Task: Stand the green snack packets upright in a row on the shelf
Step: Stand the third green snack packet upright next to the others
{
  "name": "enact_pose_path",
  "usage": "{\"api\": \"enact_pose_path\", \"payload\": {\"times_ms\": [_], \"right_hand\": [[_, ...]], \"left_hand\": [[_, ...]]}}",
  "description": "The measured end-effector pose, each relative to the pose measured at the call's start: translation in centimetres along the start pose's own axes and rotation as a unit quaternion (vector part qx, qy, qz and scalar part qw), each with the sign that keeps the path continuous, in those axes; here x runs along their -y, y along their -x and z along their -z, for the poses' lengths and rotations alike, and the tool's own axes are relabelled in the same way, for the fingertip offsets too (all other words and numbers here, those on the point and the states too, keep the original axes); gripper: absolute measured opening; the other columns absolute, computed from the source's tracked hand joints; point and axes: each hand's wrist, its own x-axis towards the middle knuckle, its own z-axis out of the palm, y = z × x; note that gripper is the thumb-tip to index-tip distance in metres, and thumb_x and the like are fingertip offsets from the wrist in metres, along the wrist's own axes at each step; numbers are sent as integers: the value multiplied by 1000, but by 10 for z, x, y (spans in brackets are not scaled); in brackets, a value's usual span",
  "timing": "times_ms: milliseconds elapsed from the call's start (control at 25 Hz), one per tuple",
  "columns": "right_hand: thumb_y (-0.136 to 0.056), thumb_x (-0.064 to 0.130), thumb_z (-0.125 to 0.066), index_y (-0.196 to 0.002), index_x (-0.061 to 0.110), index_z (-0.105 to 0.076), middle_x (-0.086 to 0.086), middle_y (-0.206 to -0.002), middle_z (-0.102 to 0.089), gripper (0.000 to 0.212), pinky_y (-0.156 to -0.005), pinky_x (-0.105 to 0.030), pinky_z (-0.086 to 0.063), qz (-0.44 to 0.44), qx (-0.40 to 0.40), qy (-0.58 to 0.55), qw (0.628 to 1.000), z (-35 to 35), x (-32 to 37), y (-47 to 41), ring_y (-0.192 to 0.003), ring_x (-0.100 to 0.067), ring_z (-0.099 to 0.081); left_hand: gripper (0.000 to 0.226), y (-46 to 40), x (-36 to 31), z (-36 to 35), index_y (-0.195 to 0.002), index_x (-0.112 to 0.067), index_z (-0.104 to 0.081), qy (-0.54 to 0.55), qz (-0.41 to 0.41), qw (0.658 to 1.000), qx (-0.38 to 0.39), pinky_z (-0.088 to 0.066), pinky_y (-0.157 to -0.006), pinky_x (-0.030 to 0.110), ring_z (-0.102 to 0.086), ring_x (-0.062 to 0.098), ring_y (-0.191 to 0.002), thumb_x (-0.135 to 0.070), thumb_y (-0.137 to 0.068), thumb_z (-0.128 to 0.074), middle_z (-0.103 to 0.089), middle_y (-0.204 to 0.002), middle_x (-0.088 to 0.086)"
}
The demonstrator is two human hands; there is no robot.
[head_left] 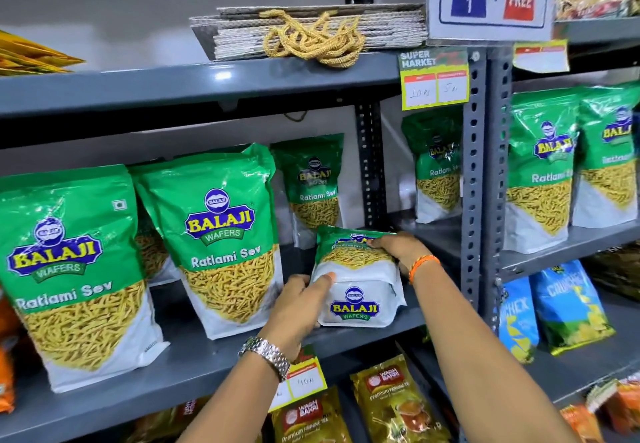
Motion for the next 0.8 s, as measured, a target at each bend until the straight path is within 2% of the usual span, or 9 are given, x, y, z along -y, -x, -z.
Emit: {"api": "enact_pose_path", "payload": {"times_ms": [160,280,360,440,560,680,720,800], "right_hand": [[-85,11,-79,-115,-6,-63,-27,-125,-69,38,-99,-51,-57,36,-41,-78,995,15,21,-2,-103,-34,-71],[-86,14,-80,-123,-1,-57,-24,-144,-57,46,-107,-52,-51,84,-47,-89,991,26,52,-1,-128,-36,-62],[-82,17,-83,-135,-1,-52,-19,-143,-59,64,-108,-49,-50,129,-73,-86,985,29,71,-1,-130,-35,-60],[-80,17,-84,-133,1,-55,-18,-133,-66,63,-106,-49,-53,170,-85,-86,978,27,85,-4,-123,-34,-65],[-84,8,-80,-130,5,-56,-14,-124,-71,52,-105,-47,-54,227,-60,-103,966,18,95,-9,-116,-31,-68],[-86,-3,-74,-133,10,-50,-2,-115,-71,55,-103,-45,-56,282,-15,-127,951,8,94,-16,-106,-20,-70],[-86,-4,-73,-133,12,-49,-2,-116,-71,55,-103,-46,-56,295,-6,-124,947,3,90,-19,-105,-19,-70],[-86,-6,-73,-132,15,-49,-14,-127,-69,56,-104,-49,-54,308,5,-125,943,-6,77,-25,-110,-25,-68]], "left_hand": [[44,-15,-9,-5,-117,-19,-57,60,-29,997,41,-60,-75,34,-74,16,-90,-40,-80,-69,-74,-108,0],[35,-32,-24,-4,-120,-23,-52,76,-56,993,77,-56,-75,27,-72,9,-90,-19,-90,-68,-71,-115,0],[42,-48,-30,-6,-124,-19,-48,63,-72,992,82,-52,-94,33,-66,18,-110,-8,-89,-68,-66,-129,4],[53,-65,-34,-9,-128,-15,-42,26,-94,994,58,-43,-110,42,-56,25,-125,0,-86,-69,-57,-140,6],[80,-87,-36,-13,-143,-8,-27,-53,-129,990,-2,-44,-109,45,-53,31,-129,3,-79,-74,-53,-144,11],[96,-96,-34,-18,-151,-15,-15,-102,-153,982,-48,-43,-104,35,-52,35,-130,3,-77,-74,-49,-148,12],[100,-97,-31,-21,-153,-18,-12,-104,-156,981,-50,-43,-102,33,-52,35,-130,4,-77,-73,-48,-148,11],[103,-99,-21,-26,-155,-19,-11,-98,-162,981,-44,-40,-102,29,-49,31,-132,5,-77,-73,-46,-147,5]]}}
